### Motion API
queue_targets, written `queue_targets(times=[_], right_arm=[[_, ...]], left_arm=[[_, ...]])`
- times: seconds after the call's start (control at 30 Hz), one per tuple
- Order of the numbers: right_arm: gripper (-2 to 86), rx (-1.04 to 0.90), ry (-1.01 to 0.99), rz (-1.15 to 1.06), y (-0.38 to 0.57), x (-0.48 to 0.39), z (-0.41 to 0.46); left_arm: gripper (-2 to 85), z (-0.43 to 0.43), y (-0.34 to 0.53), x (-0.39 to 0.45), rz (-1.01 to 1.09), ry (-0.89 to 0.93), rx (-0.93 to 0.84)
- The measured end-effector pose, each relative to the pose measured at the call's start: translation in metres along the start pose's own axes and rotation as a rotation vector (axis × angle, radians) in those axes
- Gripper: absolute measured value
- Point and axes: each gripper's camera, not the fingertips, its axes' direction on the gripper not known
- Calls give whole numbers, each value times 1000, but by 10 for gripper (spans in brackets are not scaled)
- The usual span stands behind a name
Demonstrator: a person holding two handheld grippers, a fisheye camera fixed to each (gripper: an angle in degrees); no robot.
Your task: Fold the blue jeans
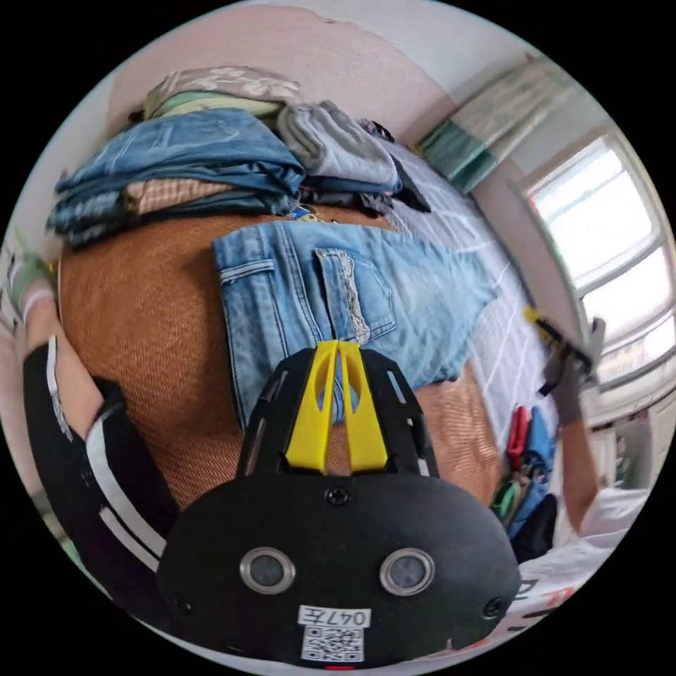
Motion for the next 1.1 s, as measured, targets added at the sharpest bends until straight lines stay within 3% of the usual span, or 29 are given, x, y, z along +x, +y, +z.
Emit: queue_targets(times=[0.13, 0.23, 0.4, 0.5, 0.7, 0.93, 1.1], right_arm=[[51, -189, -117, -258, -11, -105, 105], [48, -216, -96, -443, -35, -180, 156], [39, -283, 2, -604, -85, -260, 220], [34, -324, 59, -580, -111, -277, 251], [31, -276, -19, -417, -139, -276, 266], [31, -192, -130, -191, -202, -286, 287], [34, -260, -151, -195, -245, -310, 319]], left_arm=[[102, -41, 25, -48, -157, -49, 105], [111, -59, 31, -75, -208, -65, 166], [152, -22, 33, -111, -275, 28, -45], [149, -15, 32, -113, -237, 76, -77], [53, -1, 19, -103, -154, 125, -138], [30, -46, -13, -47, 180, -196, 22], [36, -45, -13, -89, 51, -205, 16]])
